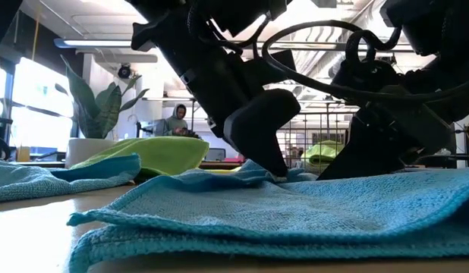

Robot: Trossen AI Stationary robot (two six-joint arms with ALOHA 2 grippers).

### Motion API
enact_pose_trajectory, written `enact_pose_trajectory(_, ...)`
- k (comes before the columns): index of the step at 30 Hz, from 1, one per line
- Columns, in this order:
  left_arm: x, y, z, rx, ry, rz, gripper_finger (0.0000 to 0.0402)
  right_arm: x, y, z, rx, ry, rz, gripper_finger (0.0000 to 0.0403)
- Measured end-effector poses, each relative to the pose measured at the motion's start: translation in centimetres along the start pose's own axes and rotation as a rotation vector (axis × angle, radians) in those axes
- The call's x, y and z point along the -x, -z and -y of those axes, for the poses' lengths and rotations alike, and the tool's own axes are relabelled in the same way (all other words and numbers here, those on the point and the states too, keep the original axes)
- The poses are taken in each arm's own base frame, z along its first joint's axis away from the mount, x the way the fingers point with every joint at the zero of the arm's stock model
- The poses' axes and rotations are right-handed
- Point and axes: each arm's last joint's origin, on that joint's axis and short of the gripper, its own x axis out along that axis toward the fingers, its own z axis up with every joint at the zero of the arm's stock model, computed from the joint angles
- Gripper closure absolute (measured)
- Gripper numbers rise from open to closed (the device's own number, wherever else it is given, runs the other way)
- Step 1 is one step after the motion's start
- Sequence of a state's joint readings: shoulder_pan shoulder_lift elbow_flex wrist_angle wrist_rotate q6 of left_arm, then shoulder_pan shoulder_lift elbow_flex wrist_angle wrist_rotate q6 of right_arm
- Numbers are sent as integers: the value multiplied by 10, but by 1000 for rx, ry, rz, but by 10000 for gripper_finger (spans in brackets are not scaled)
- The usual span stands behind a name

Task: Fold microfiber towels
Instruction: Fold the right blue microfiber towel

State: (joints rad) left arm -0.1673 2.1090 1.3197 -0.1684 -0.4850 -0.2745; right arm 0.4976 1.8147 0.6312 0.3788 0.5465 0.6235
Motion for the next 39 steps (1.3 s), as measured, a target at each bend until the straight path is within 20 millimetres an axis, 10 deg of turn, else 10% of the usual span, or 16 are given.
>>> enact_pose_trajectory(9,0,0,0,8,2,-1,396,0,0,0,0,1,-1,270)
enact_pose_trajectory(39,40,33,-29,33,-287,-358,395,1,4,1,-20,22,-33,270)
